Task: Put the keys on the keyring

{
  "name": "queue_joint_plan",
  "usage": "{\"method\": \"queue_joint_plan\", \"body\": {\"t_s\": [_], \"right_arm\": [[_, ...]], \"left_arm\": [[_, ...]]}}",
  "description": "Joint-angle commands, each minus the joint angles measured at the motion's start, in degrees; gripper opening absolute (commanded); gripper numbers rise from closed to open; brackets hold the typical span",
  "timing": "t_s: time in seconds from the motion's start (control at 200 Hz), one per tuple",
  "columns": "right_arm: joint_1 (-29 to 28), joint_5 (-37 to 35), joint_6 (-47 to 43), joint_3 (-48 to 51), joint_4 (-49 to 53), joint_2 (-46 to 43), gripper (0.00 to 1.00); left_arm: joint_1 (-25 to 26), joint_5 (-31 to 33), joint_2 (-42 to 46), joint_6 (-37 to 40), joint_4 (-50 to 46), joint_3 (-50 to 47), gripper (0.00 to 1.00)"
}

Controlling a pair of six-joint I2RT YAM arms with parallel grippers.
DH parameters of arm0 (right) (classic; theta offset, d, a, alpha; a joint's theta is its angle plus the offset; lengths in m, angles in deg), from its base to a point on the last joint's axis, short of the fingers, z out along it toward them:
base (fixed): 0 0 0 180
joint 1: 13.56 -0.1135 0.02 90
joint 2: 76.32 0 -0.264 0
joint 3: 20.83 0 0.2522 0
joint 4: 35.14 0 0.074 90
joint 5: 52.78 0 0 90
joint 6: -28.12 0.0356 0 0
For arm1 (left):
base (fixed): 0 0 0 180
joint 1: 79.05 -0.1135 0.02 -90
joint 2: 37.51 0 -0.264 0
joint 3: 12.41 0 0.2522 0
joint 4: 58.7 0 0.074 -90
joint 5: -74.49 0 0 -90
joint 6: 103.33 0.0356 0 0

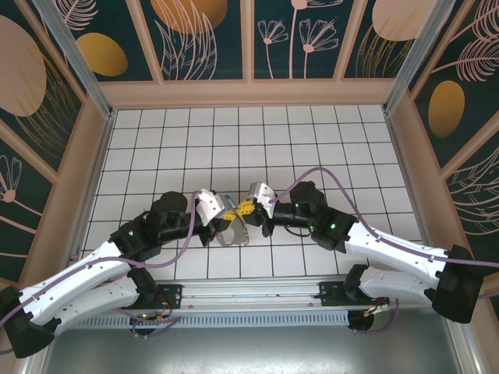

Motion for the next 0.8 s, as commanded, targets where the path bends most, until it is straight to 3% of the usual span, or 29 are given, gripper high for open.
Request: {"method": "queue_joint_plan", "body": {"t_s": [0.0, 0.796], "right_arm": [[0.2, -3.6, -0.9, -1.8, 2.1, 1.0, 0.0], [0.2, -4.9, -1.0, -2.6, 3.8, 2.3, 0.0]], "left_arm": [[0.2, -2.3, 0.6, 1.1, 2.4, 1.4, 0.0], [0.2, -2.5, 0.8, 1.2, 2.4, 1.4, 0.0]]}}
